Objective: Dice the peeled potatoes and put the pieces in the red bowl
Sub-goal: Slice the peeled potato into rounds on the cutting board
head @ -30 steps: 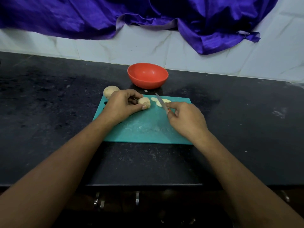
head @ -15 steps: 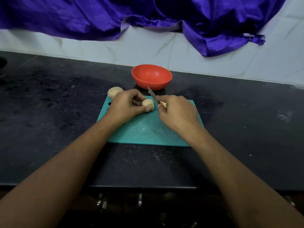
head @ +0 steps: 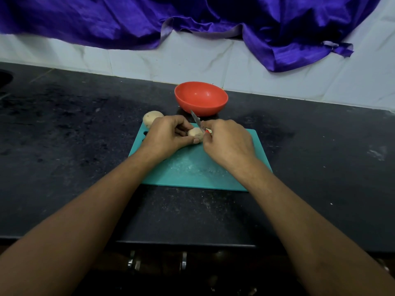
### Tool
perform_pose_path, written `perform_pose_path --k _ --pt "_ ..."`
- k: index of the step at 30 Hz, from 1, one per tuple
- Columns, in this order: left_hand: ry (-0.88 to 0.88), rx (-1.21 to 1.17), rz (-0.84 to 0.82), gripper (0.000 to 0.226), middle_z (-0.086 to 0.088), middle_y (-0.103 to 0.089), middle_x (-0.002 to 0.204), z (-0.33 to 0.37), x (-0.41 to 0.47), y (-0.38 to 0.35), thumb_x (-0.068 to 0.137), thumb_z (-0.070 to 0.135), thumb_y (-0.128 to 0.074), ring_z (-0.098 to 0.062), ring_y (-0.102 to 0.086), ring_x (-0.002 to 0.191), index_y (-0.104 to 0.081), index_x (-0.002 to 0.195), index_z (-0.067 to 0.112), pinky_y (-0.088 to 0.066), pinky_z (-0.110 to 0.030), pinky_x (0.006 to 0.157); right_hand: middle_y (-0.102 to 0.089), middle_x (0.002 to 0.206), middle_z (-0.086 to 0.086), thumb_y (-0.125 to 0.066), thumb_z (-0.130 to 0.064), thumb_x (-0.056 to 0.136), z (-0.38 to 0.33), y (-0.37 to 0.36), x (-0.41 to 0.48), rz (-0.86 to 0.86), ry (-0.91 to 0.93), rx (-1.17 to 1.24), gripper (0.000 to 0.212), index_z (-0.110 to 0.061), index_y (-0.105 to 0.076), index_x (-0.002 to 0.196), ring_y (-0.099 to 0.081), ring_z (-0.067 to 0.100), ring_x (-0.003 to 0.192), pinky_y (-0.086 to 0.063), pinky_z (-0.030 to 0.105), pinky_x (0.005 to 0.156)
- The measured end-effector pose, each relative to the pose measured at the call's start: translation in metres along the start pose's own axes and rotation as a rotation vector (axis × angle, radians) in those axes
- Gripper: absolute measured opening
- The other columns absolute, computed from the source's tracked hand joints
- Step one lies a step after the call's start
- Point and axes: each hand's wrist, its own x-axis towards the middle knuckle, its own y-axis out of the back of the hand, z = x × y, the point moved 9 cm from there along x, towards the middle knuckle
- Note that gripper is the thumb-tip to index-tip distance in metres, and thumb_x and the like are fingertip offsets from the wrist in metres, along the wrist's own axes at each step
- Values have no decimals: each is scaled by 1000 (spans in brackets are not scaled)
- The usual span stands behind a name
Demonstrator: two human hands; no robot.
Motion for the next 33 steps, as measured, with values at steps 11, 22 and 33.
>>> perform_pose_path --k 11,22,33 --pt "1 19 14 31 10 -74 86 -2 2 -1 71 31 -92 -4 -69 79 -75 94 18 -56 -20 74 -69 110 5 -50 -27 101 -4 -13 -13 -10 31 -128 42 -30 -56 142 -64 29 100 -37 35 68" --pt "48 -23 19 28 11 -75 88 -7 3 -2 74 27 -92 -5 -72 80 -75 93 18 -58 -18 75 -67 102 3 -48 -27 102 3 -20 -28 -97 16 -179 34 -28 -62 133 -56 24 83 -36 35 65" --pt "90 -59 17 31 11 -74 83 -8 1 -1 71 32 -94 -2 -70 77 -74 92 22 -53 -11 69 -63 91 -1 -48 -30 102 40 -15 -31 -71 -91 -58 33 -35 -66 128 -56 23 80 -40 33 66"
